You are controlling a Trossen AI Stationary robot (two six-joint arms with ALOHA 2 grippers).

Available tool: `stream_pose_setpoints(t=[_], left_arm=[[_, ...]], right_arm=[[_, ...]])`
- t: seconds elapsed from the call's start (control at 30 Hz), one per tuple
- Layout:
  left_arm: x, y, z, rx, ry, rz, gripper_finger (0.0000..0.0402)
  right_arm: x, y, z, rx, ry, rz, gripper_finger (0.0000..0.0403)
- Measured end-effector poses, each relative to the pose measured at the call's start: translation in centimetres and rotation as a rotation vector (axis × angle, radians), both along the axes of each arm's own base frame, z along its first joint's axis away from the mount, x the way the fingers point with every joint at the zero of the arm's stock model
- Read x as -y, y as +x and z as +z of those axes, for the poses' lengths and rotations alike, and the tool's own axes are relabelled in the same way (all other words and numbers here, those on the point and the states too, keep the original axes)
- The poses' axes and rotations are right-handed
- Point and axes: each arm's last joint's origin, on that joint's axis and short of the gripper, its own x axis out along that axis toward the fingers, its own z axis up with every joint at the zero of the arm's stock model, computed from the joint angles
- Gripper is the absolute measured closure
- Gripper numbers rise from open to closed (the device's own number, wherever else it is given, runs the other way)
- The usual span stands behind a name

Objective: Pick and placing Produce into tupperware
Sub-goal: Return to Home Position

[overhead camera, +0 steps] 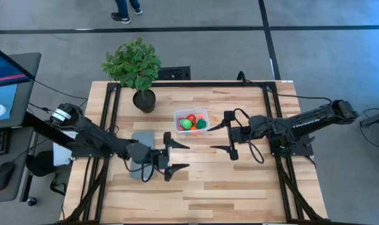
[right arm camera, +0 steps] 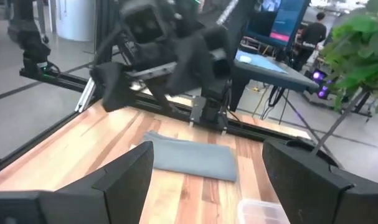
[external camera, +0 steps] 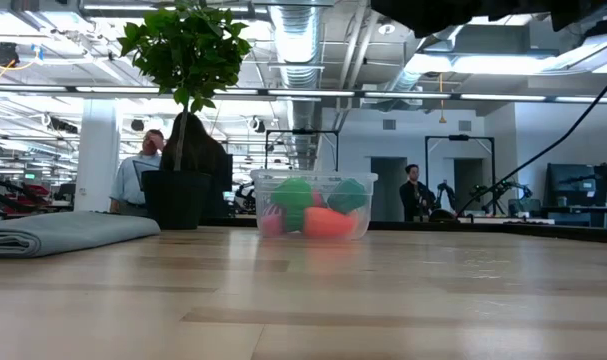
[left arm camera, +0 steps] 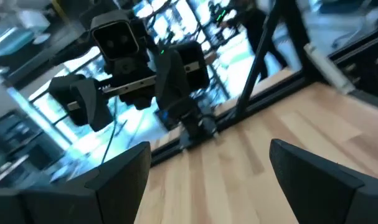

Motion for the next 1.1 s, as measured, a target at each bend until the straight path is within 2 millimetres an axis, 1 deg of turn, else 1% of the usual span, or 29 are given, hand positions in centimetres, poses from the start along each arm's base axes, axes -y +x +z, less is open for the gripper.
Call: stream_pose_setpoints(t=[0.13,0.23,0.3,0.43,0.63,0.73,0.9,1.1], left_arm=[[-2.8,-0.2,-0.7,0.076,-0.049,-0.074,0.0081],[-5.1,-1.3,-1.0,0.151,-0.089,-0.026,0.0081],[-6.4,-2.4,-1.5,0.182,-0.104,0.005,0.0081],[-8.0,-4.8,-1.9,0.251,-0.127,0.021,0.0081],[-9.8,-8.0,-1.9,0.323,-0.122,0.010,0.0081],[-10.7,-9.4,-2.0,0.344,-0.133,0.005,0.0081],[-11.7,-11.3,-2.6,0.365,-0.133,0.029,0.0081],[-12.7,-12.2,-3.1,0.345,-0.137,0.076,0.0081]], right_arm=[[0.0,-0.8,1.0,0.049,-0.014,0.011,0.0079],[0.1,-1.8,1.7,0.053,-0.020,0.015,0.0079],[0.2,-2.6,2.1,0.055,-0.018,0.039,0.0079],[0.4,-3.8,2.8,0.060,-0.008,0.071,0.0079],[1.4,-4.8,3.1,0.046,0.021,0.158,0.0079],[2.3,-5.4,2.8,0.063,0.045,0.163,0.0079],[3.7,-7.0,1.2,0.112,0.107,0.133,0.0079],[4.6,-8.3,-0.4,0.128,0.150,0.142,0.0079]])
